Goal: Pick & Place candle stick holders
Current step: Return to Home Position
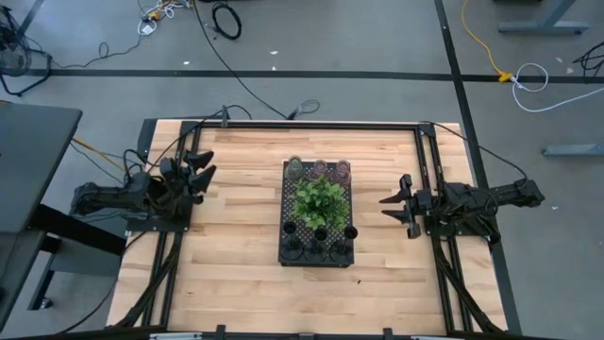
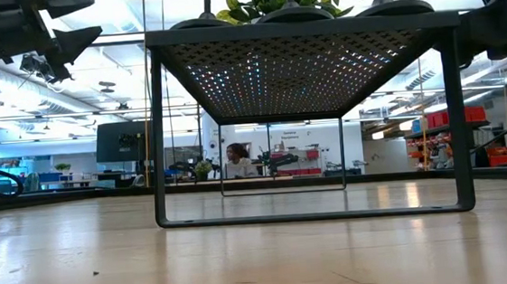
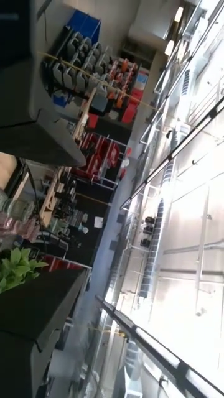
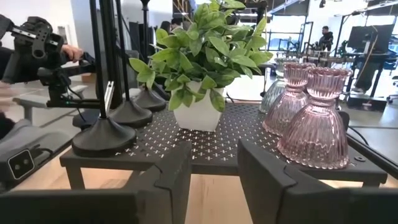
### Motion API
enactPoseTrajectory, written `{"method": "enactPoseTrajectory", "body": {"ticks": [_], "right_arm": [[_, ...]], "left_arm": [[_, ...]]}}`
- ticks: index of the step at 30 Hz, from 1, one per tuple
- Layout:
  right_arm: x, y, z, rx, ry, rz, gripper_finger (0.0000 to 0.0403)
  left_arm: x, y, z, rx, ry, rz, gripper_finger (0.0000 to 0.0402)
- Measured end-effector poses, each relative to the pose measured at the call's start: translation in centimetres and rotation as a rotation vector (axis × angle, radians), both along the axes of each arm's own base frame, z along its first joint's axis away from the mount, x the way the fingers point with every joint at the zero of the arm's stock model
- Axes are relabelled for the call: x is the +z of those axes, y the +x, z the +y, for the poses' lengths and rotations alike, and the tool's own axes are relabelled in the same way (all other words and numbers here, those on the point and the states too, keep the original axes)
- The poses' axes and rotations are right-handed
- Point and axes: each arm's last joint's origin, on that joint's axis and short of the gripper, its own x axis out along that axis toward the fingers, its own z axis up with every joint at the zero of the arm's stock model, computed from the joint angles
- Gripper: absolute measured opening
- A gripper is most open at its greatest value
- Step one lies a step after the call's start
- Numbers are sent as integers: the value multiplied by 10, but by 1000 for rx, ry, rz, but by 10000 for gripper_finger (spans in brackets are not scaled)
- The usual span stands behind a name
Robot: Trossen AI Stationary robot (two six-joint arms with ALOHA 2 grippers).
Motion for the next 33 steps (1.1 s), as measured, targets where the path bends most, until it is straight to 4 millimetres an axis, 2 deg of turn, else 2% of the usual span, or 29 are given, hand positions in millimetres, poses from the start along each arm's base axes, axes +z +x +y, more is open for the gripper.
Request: {"method": "enactPoseTrajectory", "body": {"ticks": [6,16,19,22,25,33], "right_arm": [[0,0,0,0,0,0,132],[0,0,0,0,0,-2,132],[0,0,0,0,0,-2,132],[0,0,0,0,0,-3,132],[0,0,0,1,0,-3,132],[1,0,0,1,1,-5,132]], "left_arm": [[4,-4,4,150,85,20,282],[1,-3,6,131,0,-2,282],[-6,2,5,128,38,101,282],[-26,10,4,85,70,339,282],[-41,13,4,54,46,484,282],[-45,19,2,-30,-2,514,282]]}}
